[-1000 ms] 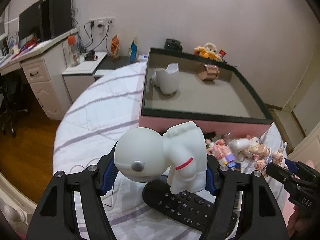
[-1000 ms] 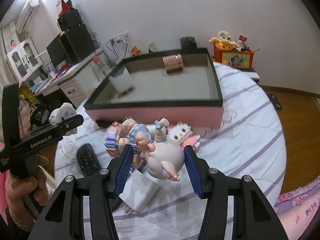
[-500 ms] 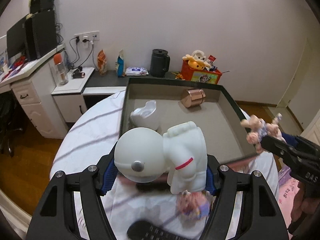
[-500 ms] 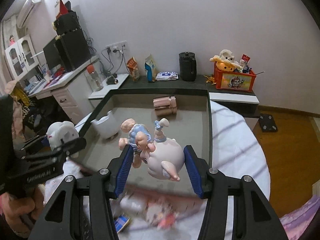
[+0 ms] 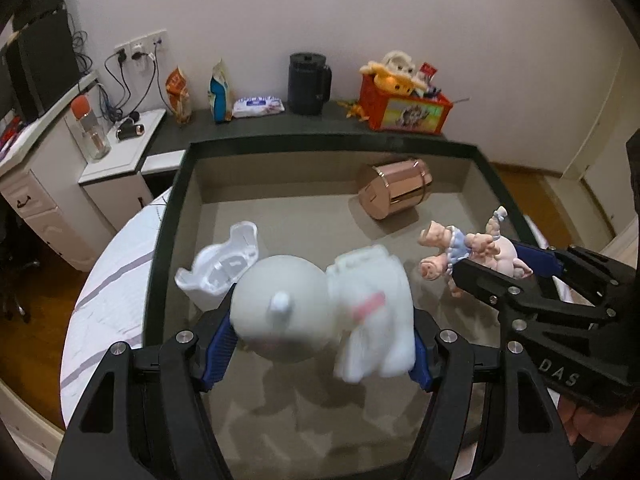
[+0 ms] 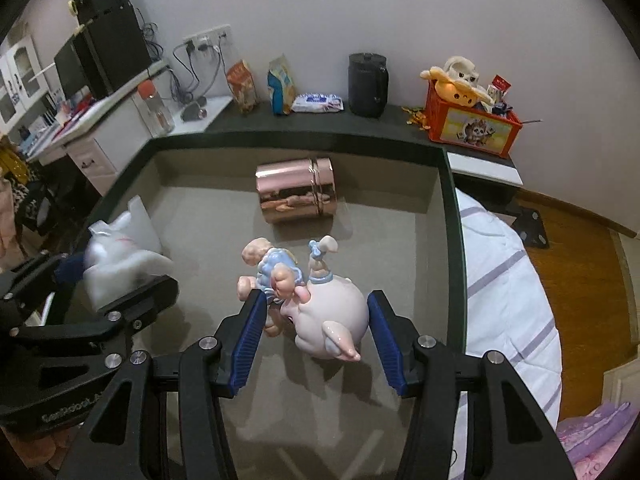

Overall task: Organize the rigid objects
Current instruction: 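Lift both figurines into the pink box and open both grippers, then withdraw both tools and move toward the remote and white charger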

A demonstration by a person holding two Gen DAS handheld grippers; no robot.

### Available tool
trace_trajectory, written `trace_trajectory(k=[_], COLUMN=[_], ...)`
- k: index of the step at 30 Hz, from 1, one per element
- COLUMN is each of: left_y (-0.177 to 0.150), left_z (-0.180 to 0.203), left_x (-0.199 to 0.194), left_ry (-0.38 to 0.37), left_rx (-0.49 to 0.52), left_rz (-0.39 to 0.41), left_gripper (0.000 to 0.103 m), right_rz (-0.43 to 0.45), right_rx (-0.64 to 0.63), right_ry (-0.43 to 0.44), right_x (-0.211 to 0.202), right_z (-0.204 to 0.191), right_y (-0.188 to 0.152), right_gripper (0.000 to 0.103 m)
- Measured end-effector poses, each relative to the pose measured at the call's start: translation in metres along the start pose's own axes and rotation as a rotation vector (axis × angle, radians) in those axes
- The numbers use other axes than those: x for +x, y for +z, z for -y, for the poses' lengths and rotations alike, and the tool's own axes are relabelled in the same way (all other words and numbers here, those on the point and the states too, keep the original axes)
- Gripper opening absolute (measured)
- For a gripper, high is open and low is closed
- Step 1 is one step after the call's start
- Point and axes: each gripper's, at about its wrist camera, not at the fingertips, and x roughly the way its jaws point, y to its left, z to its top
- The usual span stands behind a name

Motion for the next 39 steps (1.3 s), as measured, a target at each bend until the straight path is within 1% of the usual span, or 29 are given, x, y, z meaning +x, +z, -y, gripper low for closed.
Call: trace_trajectory(k=[1,2,3,4,5,7,8,10,11,17,20,23,27,32,34,39], left_y=[0.000,0.000,0.000,0.000,0.000,-0.001,-0.001,-0.003,-0.003,-0.018,-0.031,-0.046,-0.070,-0.101,-0.114,-0.147], left_z=[0.002,0.003,0.005,0.005,0.005,0.001,-0.002,-0.006,-0.009,-0.019,-0.022,-0.024,-0.027,-0.033,-0.034,-0.034], left_x=[0.004,0.005,0.006,0.006,0.005,0.001,-0.004,-0.014,-0.019,-0.067,-0.095,-0.118,-0.139,-0.155,-0.160,-0.168], left_ry=[0.015,0.022,0.034,0.043,0.054,0.059,0.063,0.077,0.082,0.093,0.109,0.124,0.119,0.120,0.125,0.150], left_rx=[0.008,0.016,0.025,0.031,0.034,0.025,0.018,0.005,0.000,-0.028,-0.038,-0.045,-0.054,-0.082,-0.099,-0.109], left_rz=[-0.012,-0.010,-0.010,-0.012,-0.008,0.001,0.011,0.038,0.051,0.137,0.173,0.196,0.206,0.199,0.197,0.184], left_gripper=[0.072,0.073,0.076,0.078,0.081,0.087,0.090,0.100,0.102,0.103,0.103,0.103,0.103,0.103,0.103,0.103], right_rz=[-0.001,0.005,0.016,0.027,0.047,0.063,0.068,0.098,0.116,0.204,0.236,0.257,0.266,0.272,0.264,0.212], right_rx=[0.005,0.011,0.012,0.007,0.005,0.005,0.003,-0.002,-0.001,0.000,-0.002,0.003,0.005,0.023,0.031,0.071], right_ry=[-0.006,-0.005,-0.012,-0.032,-0.056,-0.057,-0.068,-0.086,-0.087,-0.088,-0.085,-0.067,-0.054,-0.032,-0.019,-0.013], right_x=[0.001,0.000,-0.003,-0.005,-0.010,-0.018,-0.022,-0.034,-0.042,-0.089,-0.109,-0.130,-0.146,-0.163,-0.167,-0.165], right_z=[0.001,0.001,0.001,0.001,0.002,0.001,0.000,-0.003,-0.005,-0.018,-0.025,-0.034,-0.041,-0.048,-0.049,-0.047], right_y=[0.000,0.000,0.000,0.000,0.000,-0.001,-0.001,-0.003,-0.004,-0.017,-0.030,-0.048,-0.071,-0.104,-0.120,-0.163], right_gripper=[0.055,0.059,0.063,0.074,0.079,0.083,0.083,0.084,0.084,0.084,0.087,0.088,0.088,0.088,0.088,0.088])
